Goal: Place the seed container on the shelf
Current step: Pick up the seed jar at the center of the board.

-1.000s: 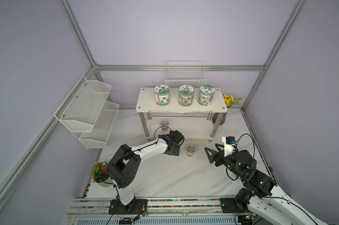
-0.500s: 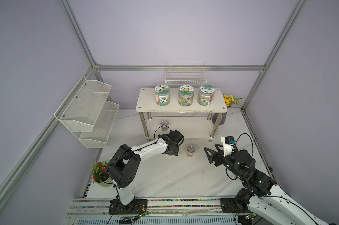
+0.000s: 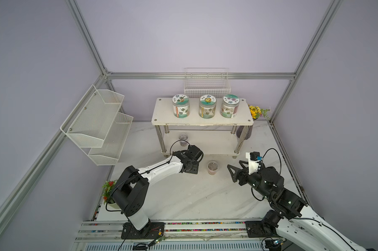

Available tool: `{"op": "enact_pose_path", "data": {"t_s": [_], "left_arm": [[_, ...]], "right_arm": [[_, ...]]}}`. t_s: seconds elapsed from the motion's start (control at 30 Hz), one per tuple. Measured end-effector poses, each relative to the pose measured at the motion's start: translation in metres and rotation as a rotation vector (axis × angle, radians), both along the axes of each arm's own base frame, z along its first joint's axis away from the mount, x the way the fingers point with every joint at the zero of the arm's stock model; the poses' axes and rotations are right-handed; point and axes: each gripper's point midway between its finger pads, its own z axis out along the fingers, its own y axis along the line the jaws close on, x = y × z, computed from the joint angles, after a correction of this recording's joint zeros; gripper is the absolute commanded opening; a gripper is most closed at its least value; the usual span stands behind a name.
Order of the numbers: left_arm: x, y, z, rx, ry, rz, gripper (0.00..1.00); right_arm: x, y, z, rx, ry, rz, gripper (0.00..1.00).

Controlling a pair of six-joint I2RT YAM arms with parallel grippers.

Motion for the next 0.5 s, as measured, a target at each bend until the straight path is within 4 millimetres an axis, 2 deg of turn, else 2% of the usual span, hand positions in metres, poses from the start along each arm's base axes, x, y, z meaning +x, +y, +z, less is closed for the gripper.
{"op": "enact_pose_path", "data": {"t_s": [0.17, 0.4, 0.5], "left_arm": [[-0.012, -0.001, 0.005, 0.014, 0.004, -0.041, 0.49], [-0.027, -0.003, 0.028, 0.011, -0.017, -0.094, 0.48], [-0.027, -0.004, 0.038, 0.012, -0.022, -0.099, 0.48]], "right_arm": [[0.0, 0.001, -0.001, -0.003, 0.005, 0.003, 0.81], [0.0, 0.001, -0.001, -0.004, 0.004, 0.003, 0.81], [0.0, 0.001, -0.001, -0.004, 0.003, 0.003, 0.81]]}}
